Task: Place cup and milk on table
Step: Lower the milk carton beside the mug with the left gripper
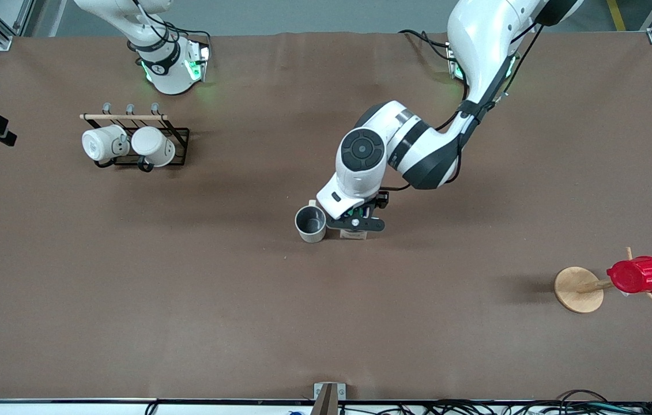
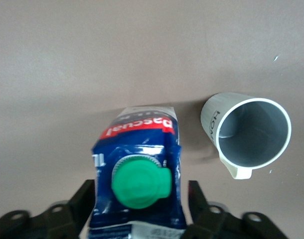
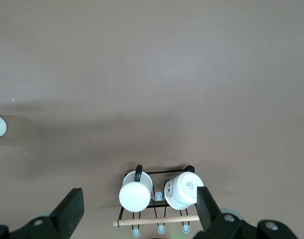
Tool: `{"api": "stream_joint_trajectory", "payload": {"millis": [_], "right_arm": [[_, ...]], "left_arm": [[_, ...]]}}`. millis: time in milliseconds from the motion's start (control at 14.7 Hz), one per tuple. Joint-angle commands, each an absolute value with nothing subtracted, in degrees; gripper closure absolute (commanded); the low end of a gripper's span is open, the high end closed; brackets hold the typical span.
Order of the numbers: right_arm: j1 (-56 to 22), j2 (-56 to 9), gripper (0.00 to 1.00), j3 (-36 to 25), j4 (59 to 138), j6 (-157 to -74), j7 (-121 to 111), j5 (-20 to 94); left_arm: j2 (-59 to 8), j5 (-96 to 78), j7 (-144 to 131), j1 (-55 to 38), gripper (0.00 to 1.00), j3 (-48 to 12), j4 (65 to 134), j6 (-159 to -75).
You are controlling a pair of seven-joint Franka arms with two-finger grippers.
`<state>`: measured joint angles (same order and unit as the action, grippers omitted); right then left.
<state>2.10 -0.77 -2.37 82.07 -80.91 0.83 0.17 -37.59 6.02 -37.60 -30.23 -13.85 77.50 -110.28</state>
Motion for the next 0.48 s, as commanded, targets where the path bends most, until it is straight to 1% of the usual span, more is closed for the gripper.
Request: {"api": "stream_joint_trajectory", "payload": {"millis": [0,204,407], "right_arm": [[4.31,-0.79,0.0,0.0,81.56,-79.55,1.23,1.14],[4.31,-0.79,0.0,0.26,81.47,-79.19,0.79,1.14],[4.13,-0.7,0.0,0.35,81.39,-78.14,0.96,1.14]], "left_arm": [[-35.6,6.86,-37.71,-29.45,0.0,-13.8,76.46,-109.34],[-30.51,6.59,-37.62,-28.22,0.0,-13.36,77.08,-107.85],[-25.16,6.59,-37.35,-24.1,0.0,-13.71,77.86,-102.41]]}}
